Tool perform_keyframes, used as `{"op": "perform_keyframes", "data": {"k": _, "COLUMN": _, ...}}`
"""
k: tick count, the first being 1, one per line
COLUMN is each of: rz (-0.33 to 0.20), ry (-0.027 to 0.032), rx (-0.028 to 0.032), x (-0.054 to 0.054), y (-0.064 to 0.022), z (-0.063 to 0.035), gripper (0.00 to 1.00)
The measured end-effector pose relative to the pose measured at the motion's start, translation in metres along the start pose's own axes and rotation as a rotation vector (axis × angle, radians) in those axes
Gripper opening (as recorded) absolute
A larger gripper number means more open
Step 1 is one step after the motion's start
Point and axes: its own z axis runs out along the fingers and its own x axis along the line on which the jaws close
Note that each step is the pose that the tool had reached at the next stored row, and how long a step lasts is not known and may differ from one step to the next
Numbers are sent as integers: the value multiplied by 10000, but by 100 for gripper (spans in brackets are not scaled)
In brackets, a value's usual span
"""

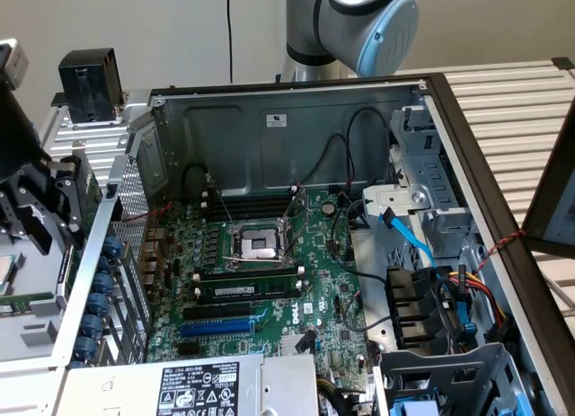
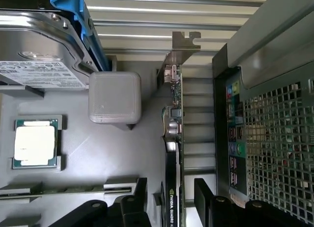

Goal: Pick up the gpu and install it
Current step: 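Pick up the gpu and move the gpu toward the slot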

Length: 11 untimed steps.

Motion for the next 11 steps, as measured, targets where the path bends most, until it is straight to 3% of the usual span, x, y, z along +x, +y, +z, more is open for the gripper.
{"op": "perform_keyframes", "data": {"k": 5, "rz": 6, "ry": -3, "rx": -17, "x": -59, "y": 6, "z": 96, "gripper": 51}}
{"op": "perform_keyframes", "data": {"k": 8, "rz": 93, "ry": -8, "rx": -144, "x": -56, "y": 10, "z": 126, "gripper": 51}}
{"op": "perform_keyframes", "data": {"k": 11, "rz": 247, "ry": -29, "rx": -187, "x": -51, "y": 9, "z": 171, "gripper": 51}}
